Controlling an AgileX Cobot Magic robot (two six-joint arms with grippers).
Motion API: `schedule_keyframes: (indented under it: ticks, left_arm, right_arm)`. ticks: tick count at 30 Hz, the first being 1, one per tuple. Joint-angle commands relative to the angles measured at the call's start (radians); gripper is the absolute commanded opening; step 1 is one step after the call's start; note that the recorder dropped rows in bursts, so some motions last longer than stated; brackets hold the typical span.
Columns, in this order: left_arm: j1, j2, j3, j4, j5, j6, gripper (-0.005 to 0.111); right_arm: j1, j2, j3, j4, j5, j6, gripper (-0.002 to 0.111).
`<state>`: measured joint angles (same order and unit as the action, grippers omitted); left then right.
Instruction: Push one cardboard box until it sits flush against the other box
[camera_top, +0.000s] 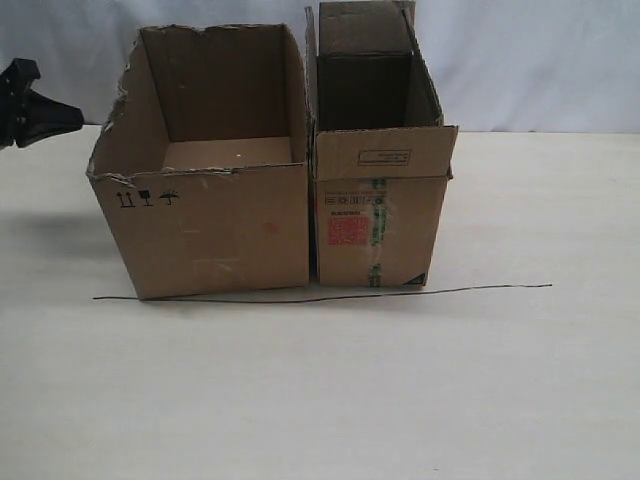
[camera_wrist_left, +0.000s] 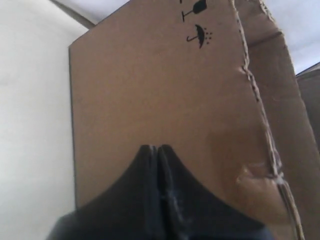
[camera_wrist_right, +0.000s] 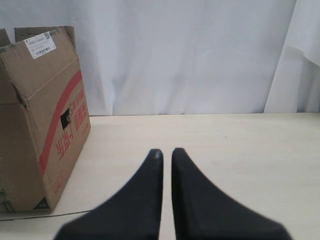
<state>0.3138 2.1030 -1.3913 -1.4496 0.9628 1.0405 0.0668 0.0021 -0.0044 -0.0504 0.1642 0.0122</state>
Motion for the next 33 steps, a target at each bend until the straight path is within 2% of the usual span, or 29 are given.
schedule_keyframes:
  ticks: [1, 6, 11, 28, 33]
  left_arm:
    - [-0.030, 0.052, -0.046, -0.061, 0.030, 0.005, 0.000]
    - [-0.101, 0.090, -0.088, -0.080, 0.030, 0.005, 0.000]
    - [-0.128, 0.103, -0.088, -0.085, 0.027, 0.005, 0.000]
    - [-0.130, 0.103, -0.088, -0.090, 0.031, 0.035, 0.000]
    - [-0.130, 0.103, -0.088, -0.103, 0.068, 0.060, 0.000]
  right_arm:
    - [-0.006, -0.002, 0.004, -0.010, -0.002, 0.001, 0.005]
    - [-0.006, -0.002, 0.004, -0.010, -0.002, 0.001, 0.005]
    - [-0.006, -0.002, 0.004, -0.010, -0.002, 0.001, 0.005]
    - [-0.006, -0.002, 0.004, -0.010, -0.002, 0.001, 0.005]
    - [-0.006, -0.002, 0.004, -0.010, -0.002, 0.001, 0.005]
